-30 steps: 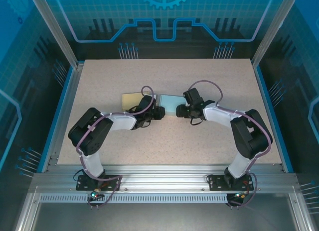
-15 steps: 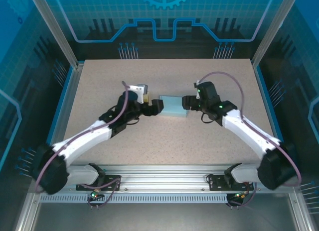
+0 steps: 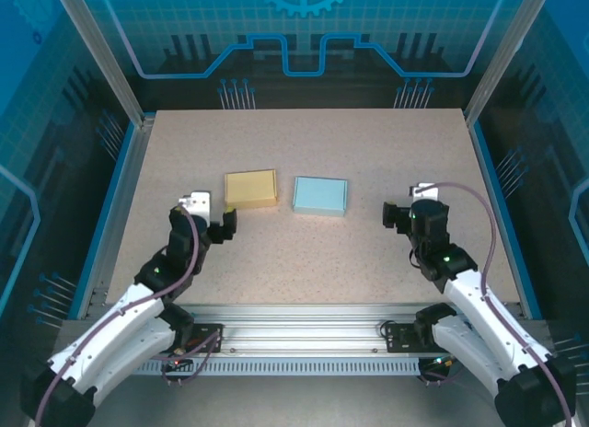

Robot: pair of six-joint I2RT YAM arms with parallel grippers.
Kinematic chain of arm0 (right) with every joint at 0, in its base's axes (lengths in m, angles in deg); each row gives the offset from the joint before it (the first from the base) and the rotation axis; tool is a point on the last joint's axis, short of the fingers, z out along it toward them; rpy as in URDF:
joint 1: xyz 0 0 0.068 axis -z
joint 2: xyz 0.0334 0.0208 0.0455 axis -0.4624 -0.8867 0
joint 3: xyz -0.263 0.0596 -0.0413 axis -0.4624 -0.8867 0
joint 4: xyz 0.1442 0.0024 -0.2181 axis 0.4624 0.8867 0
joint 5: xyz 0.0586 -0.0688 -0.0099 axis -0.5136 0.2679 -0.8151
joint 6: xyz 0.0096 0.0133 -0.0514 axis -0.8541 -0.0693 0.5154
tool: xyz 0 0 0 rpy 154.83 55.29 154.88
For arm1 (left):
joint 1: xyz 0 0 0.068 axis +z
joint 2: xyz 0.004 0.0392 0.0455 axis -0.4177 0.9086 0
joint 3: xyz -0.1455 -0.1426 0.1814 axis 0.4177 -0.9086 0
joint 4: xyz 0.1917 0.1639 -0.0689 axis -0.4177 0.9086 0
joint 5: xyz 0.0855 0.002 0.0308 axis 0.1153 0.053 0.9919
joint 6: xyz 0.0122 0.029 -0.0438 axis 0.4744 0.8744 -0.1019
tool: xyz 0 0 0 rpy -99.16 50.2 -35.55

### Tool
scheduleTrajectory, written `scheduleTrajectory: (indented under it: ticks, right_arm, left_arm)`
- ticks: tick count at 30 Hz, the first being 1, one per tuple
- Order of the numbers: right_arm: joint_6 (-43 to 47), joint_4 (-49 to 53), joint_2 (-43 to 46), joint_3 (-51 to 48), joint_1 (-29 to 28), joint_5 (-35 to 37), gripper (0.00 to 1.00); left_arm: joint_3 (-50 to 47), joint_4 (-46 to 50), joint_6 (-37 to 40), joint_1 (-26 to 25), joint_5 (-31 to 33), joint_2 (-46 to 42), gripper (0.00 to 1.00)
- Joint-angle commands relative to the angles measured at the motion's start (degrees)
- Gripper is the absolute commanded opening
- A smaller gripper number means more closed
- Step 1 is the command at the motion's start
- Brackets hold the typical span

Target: Fold the paper box

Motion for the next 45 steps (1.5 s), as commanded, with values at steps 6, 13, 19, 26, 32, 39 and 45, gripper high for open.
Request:
scheduleTrajectory:
  ticks: [6,13,19,26,32,39,45]
  right_arm:
    - [4.9,-25.0,-6.1,-7.7,9.3,-7.4,1.00]
    - [5.9,-33.8,-16.5,-7.0,13.2,-10.7,1.00]
    - [5.6,-40.9,-23.2,-6.8,13.6,-13.9,1.00]
    - [7.9,-46.6,-28.9,-6.6,13.6,-17.7,1.00]
    - [9.4,-47.5,-29.5,-6.5,13.4,-19.5,1.00]
    - [11.8,-57.5,-35.2,-8.5,13.3,-22.0,1.00]
    - [13.3,-55.0,-41.6,-4.2,13.4,-25.7,1.00]
  left_arm:
    - [-14.1,-27.2,7.3,14.5,-8.4,1.9,0.99]
    - [-14.3,-43.7,6.9,22.3,-18.7,19.7,0.99]
    - [-10.9,-56.6,9.3,22.6,-22.5,34.6,0.99]
    - [-4.1,-47.8,6.1,25.2,-26.8,37.8,0.99]
    - [-4.0,-45.0,1.5,25.9,-26.7,36.0,0.99]
    - [-7.4,-43.6,0.5,26.0,-24.1,30.5,0.99]
    - [-8.0,-41.2,2.9,26.2,-23.8,28.1,0.99]
